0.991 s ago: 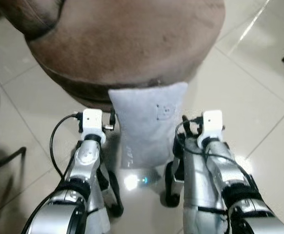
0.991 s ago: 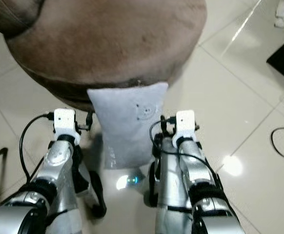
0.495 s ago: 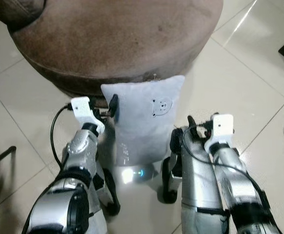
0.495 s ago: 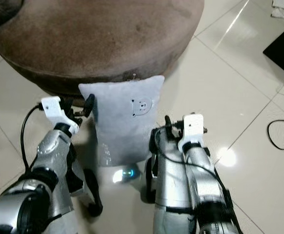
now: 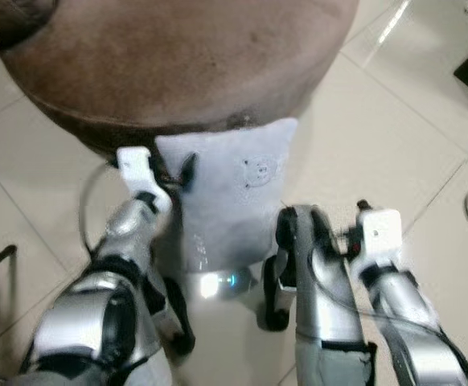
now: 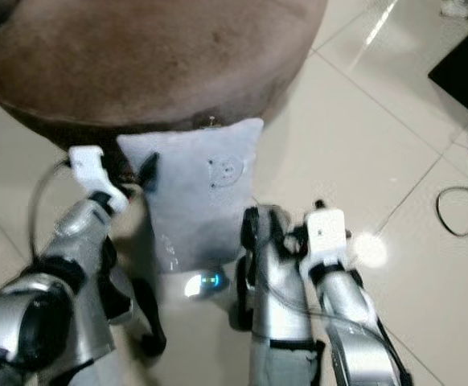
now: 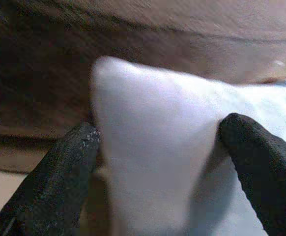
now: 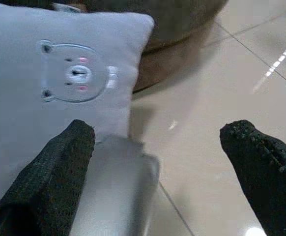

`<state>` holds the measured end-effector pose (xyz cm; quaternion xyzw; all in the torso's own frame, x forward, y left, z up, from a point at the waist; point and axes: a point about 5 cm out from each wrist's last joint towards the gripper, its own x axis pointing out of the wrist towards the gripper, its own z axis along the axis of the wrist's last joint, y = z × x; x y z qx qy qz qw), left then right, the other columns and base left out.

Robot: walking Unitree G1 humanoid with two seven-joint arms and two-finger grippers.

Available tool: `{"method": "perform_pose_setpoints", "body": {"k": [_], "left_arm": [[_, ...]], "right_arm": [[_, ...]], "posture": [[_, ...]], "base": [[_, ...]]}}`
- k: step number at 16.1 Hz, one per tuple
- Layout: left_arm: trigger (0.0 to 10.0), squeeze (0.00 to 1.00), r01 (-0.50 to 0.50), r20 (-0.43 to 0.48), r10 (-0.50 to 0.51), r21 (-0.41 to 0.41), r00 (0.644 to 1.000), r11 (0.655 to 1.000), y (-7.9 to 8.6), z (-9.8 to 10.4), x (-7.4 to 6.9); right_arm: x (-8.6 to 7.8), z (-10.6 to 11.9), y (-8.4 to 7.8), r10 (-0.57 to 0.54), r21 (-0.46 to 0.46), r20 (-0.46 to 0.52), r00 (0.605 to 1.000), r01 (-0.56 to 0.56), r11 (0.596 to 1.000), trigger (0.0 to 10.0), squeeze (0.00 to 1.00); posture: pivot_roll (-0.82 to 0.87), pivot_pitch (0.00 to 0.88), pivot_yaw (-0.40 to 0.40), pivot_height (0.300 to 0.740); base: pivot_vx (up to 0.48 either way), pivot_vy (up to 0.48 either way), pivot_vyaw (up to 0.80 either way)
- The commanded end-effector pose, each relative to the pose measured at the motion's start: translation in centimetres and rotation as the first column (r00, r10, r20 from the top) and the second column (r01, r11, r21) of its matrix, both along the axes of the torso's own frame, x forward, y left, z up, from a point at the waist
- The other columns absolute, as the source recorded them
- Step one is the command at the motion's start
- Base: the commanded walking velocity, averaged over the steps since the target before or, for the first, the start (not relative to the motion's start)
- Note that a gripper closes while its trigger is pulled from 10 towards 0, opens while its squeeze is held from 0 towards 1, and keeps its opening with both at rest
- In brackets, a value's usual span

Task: Move the pillow to the sofa from floor

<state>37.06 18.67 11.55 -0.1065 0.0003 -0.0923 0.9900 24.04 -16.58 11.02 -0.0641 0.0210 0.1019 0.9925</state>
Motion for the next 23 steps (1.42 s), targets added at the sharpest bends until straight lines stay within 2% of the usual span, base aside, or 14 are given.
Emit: {"method": "perform_pose_setpoints", "body": {"k": [1, 2, 3, 7, 9, 11, 12, 14, 16, 18, 23], "left_arm": [[10.0, 1.0, -0.037, -0.037, 0.037, 0.0, 0.999, 0.999, 0.3, -0.6, -0.2], [10.0, 0.82, -0.06, -0.041, 0.059, -0.017, 0.997, 0.998, 0.5, -0.4, 0.0], [10.0, 0.0, -0.08, -0.051, 0.079, -0.021, 0.996, 0.997, 0.7, -0.3, 0.1], [10.0, 0.0, -0.08, -0.051, 0.079, -0.021, 0.996, 0.997, 0.7, -0.3, 0.1], [10.0, 0.0, -0.025, -0.127, 0.029, 0.032, 0.992, 0.999, -1.1, -1.2, 0.1], [10.0, 0.0, -0.027, -0.145, 0.035, 0.057, 0.989, 0.998, -1.4, -1.6, 0.0], [10.0, 0.0, -0.022, -0.148, 0.028, 0.04, 0.989, 0.999, -1.6, -1.7, 0.0], [0.0, 0.0, 0.031, -0.146, -0.029, 0.012, 0.989, 0.999, -2.3, -1.9, -0.1], [0.0, 0.0, 0.066, -0.142, -0.06, 0.035, 0.988, 0.997, -2.6, -2.0, -0.2], [0.0, 0.0, 0.055, -0.149, -0.049, 0.038, 0.988, 0.998, -2.6, -2.0, -0.2], [0.0, 0.0, 0.085, -0.147, -0.086, -0.012, 0.985, 0.996, -2.6, -2.2, -0.4]], "right_arm": [[-1.0, 0.2, 0.4, 0.055, -0.01, -0.023, 0.998, -0.055, 0.998, 10.0, 0.0], [-1.7, 0.7, 0.7, 0.097, -0.017, -0.02, 0.995, -0.097, 0.995, 10.0, 0.0], [-2.3, 1.5, 1.1, 0.148, -0.021, -0.013, 0.989, -0.149, 0.989, 10.0, 0.0], [-2.3, 1.5, 1.1, 0.148, -0.021, -0.013, 0.989, -0.149, 0.989, 10.0, 0.0], [-4.3, 2.9, 2.4, 0.263, -0.022, -0.029, 0.964, -0.264, 0.964, 10.0, 0.0], [-4.5, 3.1, 2.9, 0.269, -0.026, -0.046, 0.962, -0.27, 0.962, 10.0, 0.0], [-4.2, 3.3, 3.2, 0.277, -0.031, -0.047, 0.96, -0.279, 0.96, 10.0, 0.0], [-3.8, 3.8, 3.2, 0.267, -0.03, -0.044, 0.963, -0.269, 0.963, 10.0, 0.0], [-3.8, 4.0, 3.2, 0.263, -0.033, -0.048, 0.964, -0.265, 0.964, 10.0, 0.0], [-3.8, 4.1, 3.1, 0.251, -0.029, -0.055, 0.966, -0.253, 0.967, 10.0, 0.0], [-3.6, 4.2, 2.9, 0.231, -0.03, -0.064, 0.971, -0.233, 0.972, 10.0, 0.0]], "posture": [[-0.33, 0.458, -0.044, 0.439], [-0.35, 0.467, -0.05, 0.439], [-0.37, 0.472, -0.059, 0.439], [-0.37, 0.472, -0.059, 0.439], [-0.42, 0.468, -0.083, 0.439], [-0.42, 0.469, -0.083, 0.439], [-0.42, 0.469, -0.083, 0.439], [-0.42, 0.47, -0.081, 0.439], [-0.41, 0.463, -0.085, 0.439], [-0.41, 0.473, -0.082, 0.439], [-0.41, 0.472, -0.085, 0.439]], "base": [[0.0, 0.0, 0.0], [0.0, 0.0, 0.0], [0.0, 0.0, 0.0], [0.0, 0.0, 0.0], [0.0, 0.0, 0.0], [0.0, 0.0, 0.0], [0.0, 0.0, 0.0], [0.0, 0.0, 0.0], [0.0, 0.0, 0.0], [0.0, 0.0, 0.0], [0.0, 0.0, 0.0]]}}
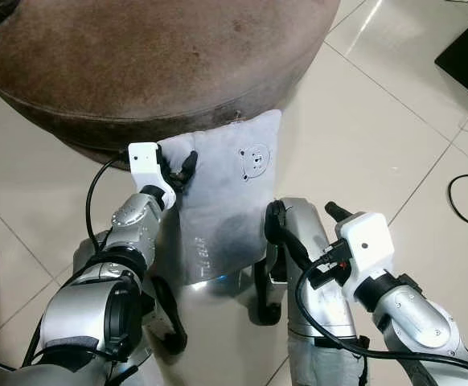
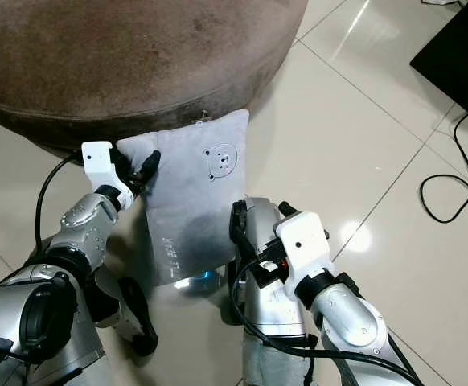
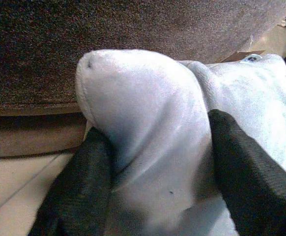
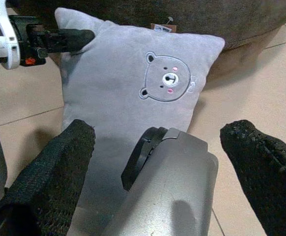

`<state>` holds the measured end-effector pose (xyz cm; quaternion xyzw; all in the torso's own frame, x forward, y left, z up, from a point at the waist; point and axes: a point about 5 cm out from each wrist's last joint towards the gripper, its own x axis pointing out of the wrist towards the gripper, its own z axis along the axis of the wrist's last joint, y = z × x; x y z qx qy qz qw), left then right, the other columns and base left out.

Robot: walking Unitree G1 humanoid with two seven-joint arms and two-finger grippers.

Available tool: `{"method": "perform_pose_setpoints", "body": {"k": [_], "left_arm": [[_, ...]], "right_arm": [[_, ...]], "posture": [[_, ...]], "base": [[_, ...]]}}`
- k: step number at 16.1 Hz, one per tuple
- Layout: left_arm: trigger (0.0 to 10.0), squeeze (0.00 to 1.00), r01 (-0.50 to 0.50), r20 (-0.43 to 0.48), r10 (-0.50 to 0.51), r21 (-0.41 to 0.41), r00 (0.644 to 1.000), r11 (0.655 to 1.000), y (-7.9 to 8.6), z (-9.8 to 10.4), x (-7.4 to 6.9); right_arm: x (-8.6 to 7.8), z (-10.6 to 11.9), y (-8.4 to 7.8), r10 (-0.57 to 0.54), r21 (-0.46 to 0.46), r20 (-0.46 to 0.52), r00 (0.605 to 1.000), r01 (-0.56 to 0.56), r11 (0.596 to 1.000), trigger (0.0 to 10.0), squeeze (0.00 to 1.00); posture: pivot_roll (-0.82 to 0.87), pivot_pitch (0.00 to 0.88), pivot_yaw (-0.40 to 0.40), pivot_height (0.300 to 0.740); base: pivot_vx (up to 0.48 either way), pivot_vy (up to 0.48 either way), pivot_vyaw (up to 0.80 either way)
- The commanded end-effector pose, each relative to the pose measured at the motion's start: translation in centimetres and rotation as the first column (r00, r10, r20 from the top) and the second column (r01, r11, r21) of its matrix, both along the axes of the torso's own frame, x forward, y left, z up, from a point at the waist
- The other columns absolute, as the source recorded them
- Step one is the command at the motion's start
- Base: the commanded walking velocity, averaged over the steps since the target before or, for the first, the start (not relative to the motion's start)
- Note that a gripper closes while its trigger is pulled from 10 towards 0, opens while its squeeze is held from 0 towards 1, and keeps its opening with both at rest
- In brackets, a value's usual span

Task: Move the pillow to the sofa from floor

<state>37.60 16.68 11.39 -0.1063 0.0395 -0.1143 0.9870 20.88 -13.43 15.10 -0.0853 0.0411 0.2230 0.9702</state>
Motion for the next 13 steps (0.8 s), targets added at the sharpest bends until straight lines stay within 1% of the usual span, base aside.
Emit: {"method": "perform_pose_setpoints", "body": {"k": [1, 9, 13], "left_arm": [[0.0, 0.0, 0.037, -0.074, -0.038, -0.016, 0.997, 0.999, -0.63, -2.01, -0.94], [0.0, 0.0, 0.062, -0.065, -0.064, -0.031, 0.996, 0.998, -0.74, -2.12, -1.11], [0.0, 0.0, 0.062, -0.066, -0.064, -0.035, 0.996, 0.997, -0.58, -2.19, -1.17]], "right_arm": [[-0.44, 0.13, -0.26, -0.01, 0.006, -0.01, 1.0, 0.01, 1.0, 10.0, 0.0], [-0.44, 0.22, -0.32, -0.015, 0.007, -0.012, 1.0, 0.015, 1.0, 10.0, 0.0], [-0.39, 0.28, -0.33, -0.019, 0.008, -0.014, 1.0, 0.019, 1.0, 10.0, 0.0]], "posture": [[-0.41, 0.472, -0.085, 0.439], [-0.41, 0.46, -0.09, 0.439], [-0.41, 0.47, -0.091, 0.439]], "base": [[0.0, 0.0, 0.0], [0.0, 0.0, 0.0], [0.0, 0.0, 0.0]]}}
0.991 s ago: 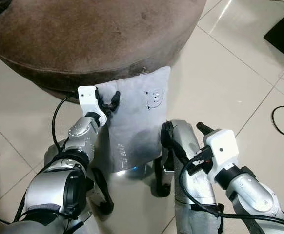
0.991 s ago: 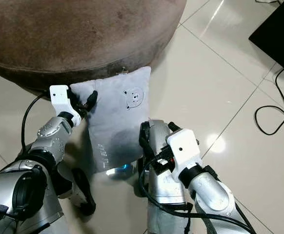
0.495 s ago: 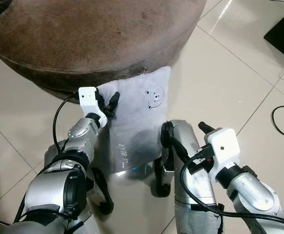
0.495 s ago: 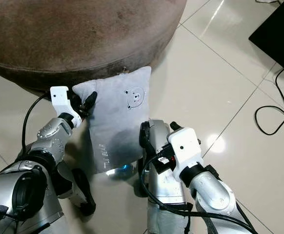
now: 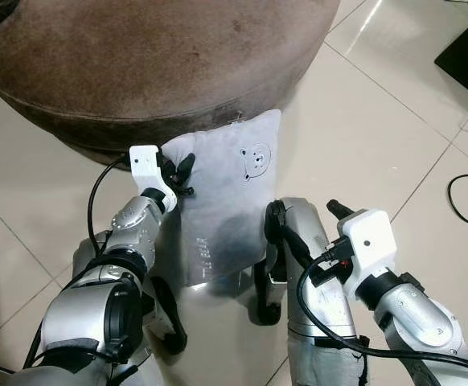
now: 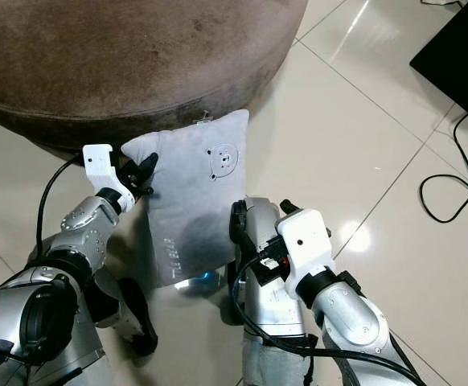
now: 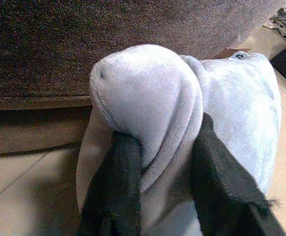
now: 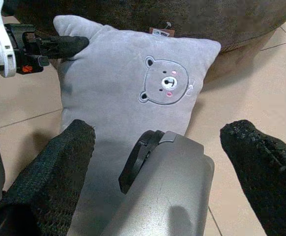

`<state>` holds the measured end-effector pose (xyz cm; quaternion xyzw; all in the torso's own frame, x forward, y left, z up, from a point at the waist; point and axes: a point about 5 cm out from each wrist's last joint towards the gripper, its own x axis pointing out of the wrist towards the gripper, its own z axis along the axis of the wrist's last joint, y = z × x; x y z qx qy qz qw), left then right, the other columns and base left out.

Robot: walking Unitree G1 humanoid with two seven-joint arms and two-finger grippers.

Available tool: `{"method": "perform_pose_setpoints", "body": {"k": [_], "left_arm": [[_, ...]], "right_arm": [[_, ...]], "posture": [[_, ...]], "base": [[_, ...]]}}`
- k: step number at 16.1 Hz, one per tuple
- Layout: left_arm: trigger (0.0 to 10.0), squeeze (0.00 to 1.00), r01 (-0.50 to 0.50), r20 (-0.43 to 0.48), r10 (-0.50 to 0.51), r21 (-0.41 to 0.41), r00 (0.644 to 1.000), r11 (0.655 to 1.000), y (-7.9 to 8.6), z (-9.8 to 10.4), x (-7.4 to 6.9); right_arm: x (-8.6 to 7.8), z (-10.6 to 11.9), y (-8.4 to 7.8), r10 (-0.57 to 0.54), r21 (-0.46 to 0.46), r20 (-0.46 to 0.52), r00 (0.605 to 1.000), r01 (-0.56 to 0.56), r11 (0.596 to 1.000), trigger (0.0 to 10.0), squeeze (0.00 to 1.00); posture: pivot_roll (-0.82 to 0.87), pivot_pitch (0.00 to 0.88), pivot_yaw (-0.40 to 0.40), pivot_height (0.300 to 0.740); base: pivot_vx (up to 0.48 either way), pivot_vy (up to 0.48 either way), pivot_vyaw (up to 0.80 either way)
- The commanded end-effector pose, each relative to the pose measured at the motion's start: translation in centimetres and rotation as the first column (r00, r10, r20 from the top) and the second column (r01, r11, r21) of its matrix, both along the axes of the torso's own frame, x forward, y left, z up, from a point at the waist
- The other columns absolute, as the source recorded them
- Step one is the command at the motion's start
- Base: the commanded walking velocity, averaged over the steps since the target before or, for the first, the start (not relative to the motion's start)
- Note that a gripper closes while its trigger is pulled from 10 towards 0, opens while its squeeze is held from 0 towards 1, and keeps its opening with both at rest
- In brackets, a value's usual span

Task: Move the pillow to the sofa from floor

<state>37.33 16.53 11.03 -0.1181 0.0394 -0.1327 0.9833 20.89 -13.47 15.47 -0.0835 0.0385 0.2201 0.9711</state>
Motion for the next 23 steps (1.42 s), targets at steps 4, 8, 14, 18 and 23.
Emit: {"method": "perform_pose_setpoints", "body": {"k": [4, 8, 14, 18, 23], "left_arm": [[0.0, 0.0, 0.038, -0.06, -0.04, -0.032, 0.997, 0.999, -0.4, -1.9, -1.0], [0.0, 0.0, 0.065, -0.031, -0.068, -0.064, 0.997, 0.996, -0.6, -1.6, -1.0], [0.0, 0.0, 0.271, 0.136, -0.249, -0.18, 0.959, 0.946, -2.8, 0.1, -0.9], [0.0, 0.0, 0.408, 0.292, -0.339, -0.221, 0.895, 0.886, -4.6, 1.5, -1.2], [0.0, 0.0, 0.434, 0.473, -0.291, -0.227, 0.832, 0.872, -4.6, 4.9, -0.6]], "right_arm": [[-0.4, -0.1, -0.3, -0.02, 0.008, -0.02, 1.0, 0.021, 1.0, 10.0, 0.0], [-0.5, -0.2, -0.4, -0.035, 0.013, -0.023, 0.999, 0.035, 0.999, 10.0, 0.0], [0.2, -0.5, -0.6, -0.078, 0.027, -0.016, 0.997, 0.078, 0.997, 10.0, 0.0], [0.8, -0.6, -0.6, -0.094, 0.045, -0.004, 0.996, 0.094, 0.995, 10.0, 0.0], [2.5, -0.7, -1.0, -0.135, 0.093, 0.011, 0.991, 0.133, 0.987, 10.0, 0.0]], "posture": [[-0.41, 0.469, -0.089, 0.439], [-0.4, 0.46, -0.08, 0.439], [-0.34, 0.455, -0.047, 0.439], [-0.31, 0.434, -0.031, 0.439], [-0.26, 0.427, 0.001, 0.439]], "base": [[0.0, 0.0, 0.0], [0.0, 0.0, 0.0], [0.0, 0.0, 0.0], [0.0, 0.0, 0.0], [0.0, 0.0, 0.0]]}}
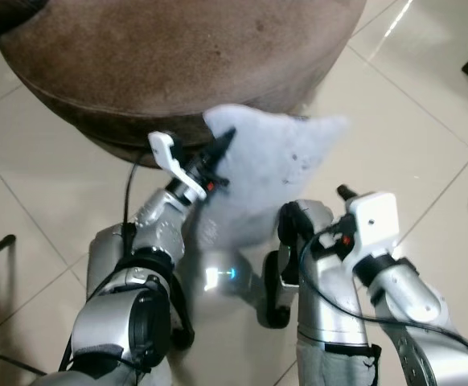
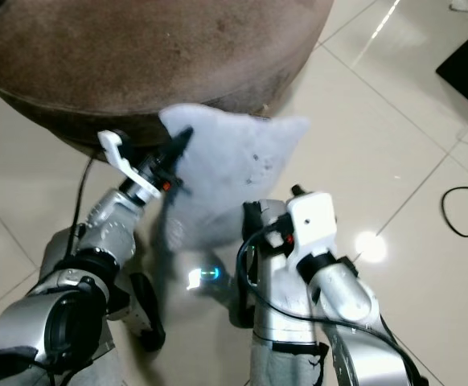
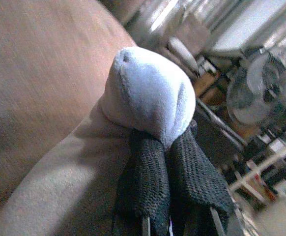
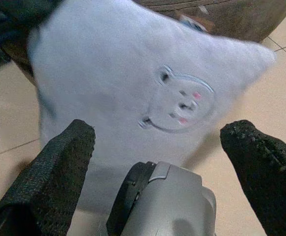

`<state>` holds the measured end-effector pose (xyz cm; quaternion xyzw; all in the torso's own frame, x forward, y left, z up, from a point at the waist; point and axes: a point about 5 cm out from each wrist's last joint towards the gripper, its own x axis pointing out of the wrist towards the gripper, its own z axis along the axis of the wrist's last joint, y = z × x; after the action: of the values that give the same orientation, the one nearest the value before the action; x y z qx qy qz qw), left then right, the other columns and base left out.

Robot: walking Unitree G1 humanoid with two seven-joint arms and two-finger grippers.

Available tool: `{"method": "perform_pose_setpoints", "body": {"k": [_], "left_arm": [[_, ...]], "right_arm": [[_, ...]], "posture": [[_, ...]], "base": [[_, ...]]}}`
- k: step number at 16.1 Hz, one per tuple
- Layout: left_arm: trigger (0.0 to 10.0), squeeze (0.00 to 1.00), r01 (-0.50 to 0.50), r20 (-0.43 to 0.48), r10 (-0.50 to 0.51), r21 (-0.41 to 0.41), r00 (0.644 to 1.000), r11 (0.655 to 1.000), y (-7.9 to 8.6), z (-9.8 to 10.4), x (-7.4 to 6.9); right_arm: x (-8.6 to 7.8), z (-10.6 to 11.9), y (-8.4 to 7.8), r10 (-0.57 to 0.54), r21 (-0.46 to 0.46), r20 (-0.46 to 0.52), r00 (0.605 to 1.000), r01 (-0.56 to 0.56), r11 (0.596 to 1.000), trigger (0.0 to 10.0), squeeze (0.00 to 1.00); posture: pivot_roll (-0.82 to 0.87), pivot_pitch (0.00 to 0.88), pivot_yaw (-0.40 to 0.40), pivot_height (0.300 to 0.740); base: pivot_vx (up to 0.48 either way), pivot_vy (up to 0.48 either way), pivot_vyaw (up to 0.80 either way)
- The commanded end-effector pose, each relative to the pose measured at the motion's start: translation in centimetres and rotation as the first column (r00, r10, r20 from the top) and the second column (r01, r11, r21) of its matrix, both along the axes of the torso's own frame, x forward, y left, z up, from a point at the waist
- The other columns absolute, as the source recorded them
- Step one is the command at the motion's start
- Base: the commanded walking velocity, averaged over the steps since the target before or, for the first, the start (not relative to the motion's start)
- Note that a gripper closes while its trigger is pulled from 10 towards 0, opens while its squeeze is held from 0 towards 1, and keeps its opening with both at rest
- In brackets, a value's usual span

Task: Move the pillow to the sofa from floor

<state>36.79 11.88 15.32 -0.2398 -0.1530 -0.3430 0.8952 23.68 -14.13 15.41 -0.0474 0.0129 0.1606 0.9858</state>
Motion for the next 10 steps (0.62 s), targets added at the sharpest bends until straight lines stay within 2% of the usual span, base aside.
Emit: {"method": "perform_pose_setpoints", "body": {"k": [1, 2, 3, 4, 5, 6, 7, 8, 10], "left_arm": [[0.0, 0.0, -0.002, 0.063, 0.003, -0.024, 0.998, 1.0, 0.3, 1.1, 0.1], [0.0, 0.0, 0.006, 0.082, -0.003, -0.035, 0.997, 0.999, 0.6, 1.6, 0.2], [0.0, 0.0, 0.033, 0.105, -0.029, -0.031, 0.994, 0.999, 0.6, 2.2, 0.2], [0.0, 0.0, 0.094, 0.152, -0.09, -0.024, 0.984, 0.995, 0.7, 3.2, 0.0], [0.0, 0.0, 0.14, 0.184, -0.134, -0.019, 0.974, 0.99, 0.7, 4.0, -0.3], [0.0, 0.0, 0.19, 0.217, -0.184, -0.006, 0.959, 0.982, 0.9, 4.7, -0.9], [0.0, 0.0, 0.209, 0.227, -0.204, 0.0, 0.952, 0.978, 0.9, 5.0, -1.2], [0.0, 0.0, 0.241, 0.228, -0.232, -0.013, 0.946, 0.97, 1.0, 5.5, -1.5], [0.0, 0.0, 0.255, 0.262, -0.251, 0.02, 0.932, 0.967, 1.8, 7.1, -2.3]], "right_arm": [[0.0, -0.6, -0.5, -0.017, 0.038, -0.03, 0.999, 0.018, 0.999, 10.0, 0.0], [0.4, -0.6, -0.5, -0.02, 0.064, -0.033, 0.999, 0.022, 0.998, 10.0, 0.0], [1.0, -0.5, -0.6, -0.015, 0.129, -0.04, 0.999, 0.02, 0.991, 10.0, 1.0], [2.3, -0.1, -0.8, 0.004, 0.241, -0.048, 0.999, 0.008, 0.97, 10.0, 1.0], [3.3, 0.0, -0.9, 0.018, 0.303, -0.05, 0.999, -0.002, 0.953, 10.0, 1.0], [4.6, 0.2, -0.7, 0.076, 0.322, -0.035, 0.997, -0.06, 0.945, 10.0, 1.0], [5.1, 0.2, -0.7, 0.099, 0.327, -0.027, 0.995, -0.084, 0.941, 10.0, 1.0], [6.9, 0.1, -1.0, 0.147, 0.3, -0.011, 0.989, -0.137, 0.944, 10.0, 1.0], [8.5, 0.7, -1.4, 0.177, 0.308, 0.019, 0.984, -0.174, 0.935, 10.0, 1.0]], "posture": [[-0.24, 0.422, 0.011, 0.439], [-0.24, 0.422, 0.011, 0.439], [-0.23, 0.416, 0.02, 0.439], [-0.22, 0.423, 0.024, 0.439], [-0.22, 0.423, 0.024, 0.439], [-0.2, 0.414, 0.025, 0.439], [-0.2, 0.414, 0.025, 0.439], [-0.13, 0.413, 0.031, 0.439], [-0.11, 0.404, 0.027, 0.439]], "base": [[0.0, 0.0, 0.0], [0.0, 0.0, 0.0], [0.0, 0.0, 0.0], [0.0, 0.0, 0.0], [0.0, 0.0, 0.0], [0.0, 0.0, 0.0], [0.0, 0.0, 0.0], [0.0, 0.0, 0.0], [0.0, 0.0, 0.0]]}}
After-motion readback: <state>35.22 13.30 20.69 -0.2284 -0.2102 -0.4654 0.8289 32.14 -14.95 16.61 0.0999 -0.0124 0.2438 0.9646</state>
